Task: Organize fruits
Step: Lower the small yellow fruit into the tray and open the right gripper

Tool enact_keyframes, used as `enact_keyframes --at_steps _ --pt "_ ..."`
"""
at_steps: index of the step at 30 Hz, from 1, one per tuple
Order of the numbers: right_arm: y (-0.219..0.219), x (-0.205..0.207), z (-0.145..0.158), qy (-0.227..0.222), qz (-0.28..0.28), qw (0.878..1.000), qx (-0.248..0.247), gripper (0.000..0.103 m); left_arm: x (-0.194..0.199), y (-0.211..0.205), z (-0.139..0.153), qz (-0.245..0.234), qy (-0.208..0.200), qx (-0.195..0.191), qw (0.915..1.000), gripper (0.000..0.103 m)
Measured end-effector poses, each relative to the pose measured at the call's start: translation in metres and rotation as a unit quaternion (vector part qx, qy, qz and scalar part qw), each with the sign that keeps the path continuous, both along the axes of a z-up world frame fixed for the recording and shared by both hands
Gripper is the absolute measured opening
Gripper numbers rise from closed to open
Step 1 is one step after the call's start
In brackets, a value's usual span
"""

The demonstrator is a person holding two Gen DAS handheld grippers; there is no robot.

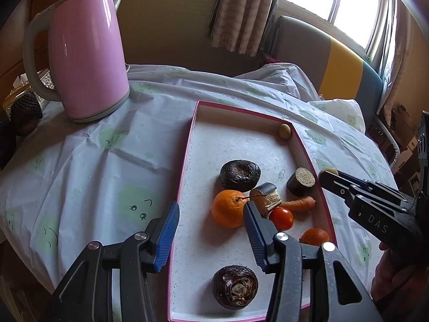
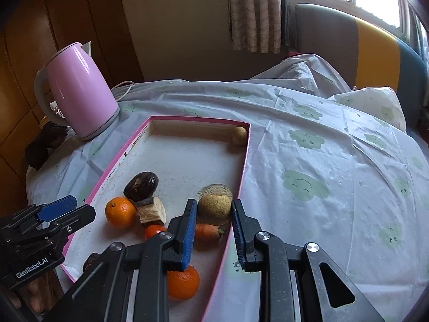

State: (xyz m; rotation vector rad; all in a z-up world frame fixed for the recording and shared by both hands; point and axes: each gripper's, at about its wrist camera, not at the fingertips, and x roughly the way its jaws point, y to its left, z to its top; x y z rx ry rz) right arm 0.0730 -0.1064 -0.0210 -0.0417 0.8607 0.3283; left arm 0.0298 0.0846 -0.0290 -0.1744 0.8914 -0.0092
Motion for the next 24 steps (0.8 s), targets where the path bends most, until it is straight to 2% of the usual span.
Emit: enact_keyframes --at_steps 12,24 --pt "0.032 0.024 -0.003 0.002 0.031 0.999 -0.014 0.026 0.002 0.007 0.0 0.014 0.002 0.003 0.9999 0.051" --pt "0.044 0.042 -0.021 0.029 0.036 0.999 -0.021 0.027 0.003 0.013 -0.003 0.023 0.008 0.003 0.9997 0.051"
